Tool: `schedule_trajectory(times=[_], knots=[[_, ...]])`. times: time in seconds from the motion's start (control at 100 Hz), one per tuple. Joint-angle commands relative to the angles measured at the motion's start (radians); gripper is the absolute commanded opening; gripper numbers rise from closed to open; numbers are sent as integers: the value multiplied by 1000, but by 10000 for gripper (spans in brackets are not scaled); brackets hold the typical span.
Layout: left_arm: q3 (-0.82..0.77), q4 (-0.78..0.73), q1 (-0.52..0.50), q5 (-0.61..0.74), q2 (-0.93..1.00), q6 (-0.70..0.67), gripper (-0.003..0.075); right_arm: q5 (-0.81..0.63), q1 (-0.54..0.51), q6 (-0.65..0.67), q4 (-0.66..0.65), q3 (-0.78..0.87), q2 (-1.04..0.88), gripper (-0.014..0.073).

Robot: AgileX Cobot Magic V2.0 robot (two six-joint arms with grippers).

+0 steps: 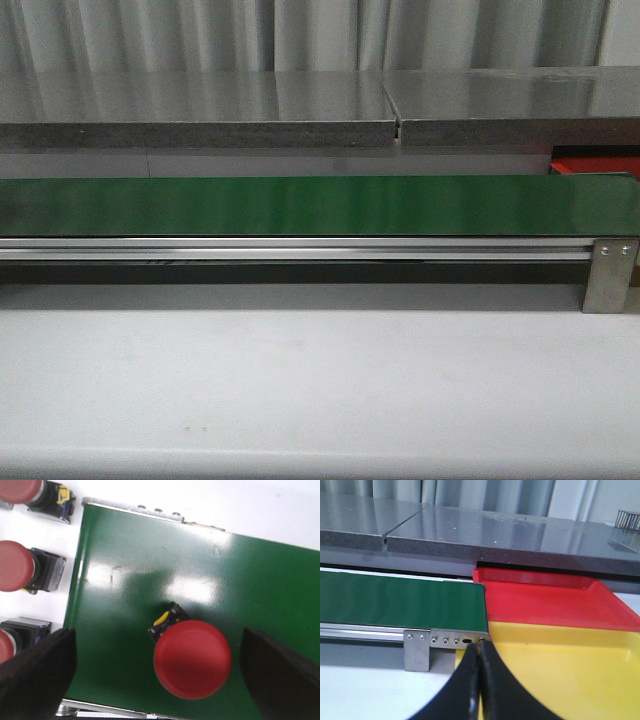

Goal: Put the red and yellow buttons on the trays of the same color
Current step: 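Lower the red button onto the green belt and open the left gripper, then move the left gripper over a yellow button and grasp it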

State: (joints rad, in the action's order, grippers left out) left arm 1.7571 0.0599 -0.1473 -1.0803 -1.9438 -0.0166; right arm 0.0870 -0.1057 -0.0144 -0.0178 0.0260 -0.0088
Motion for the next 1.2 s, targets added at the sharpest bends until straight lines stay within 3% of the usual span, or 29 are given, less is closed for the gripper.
schedule_trajectory(times=[0.0,0.19,0.5,0.64,0.93,1.19], knots=[[52,7,7,20,101,3,631,-81,-4,0,-7,-22,14,-118],[55,-60,-59,26,190,-10,630,-81,-4,0,-7,-22,14,-118],[12,-13,-390,7,197,-57,629,-81,-4,0,-7,-22,14,-118],[-48,32,-489,43,196,-57,626,-81,-4,0,-7,-22,14,-118],[-203,44,-538,146,193,-58,620,-81,-4,0,-7,-22,14,-118],[-218,67,-526,163,123,-58,620,-81,-4,0,-7,-22,14,-118]])
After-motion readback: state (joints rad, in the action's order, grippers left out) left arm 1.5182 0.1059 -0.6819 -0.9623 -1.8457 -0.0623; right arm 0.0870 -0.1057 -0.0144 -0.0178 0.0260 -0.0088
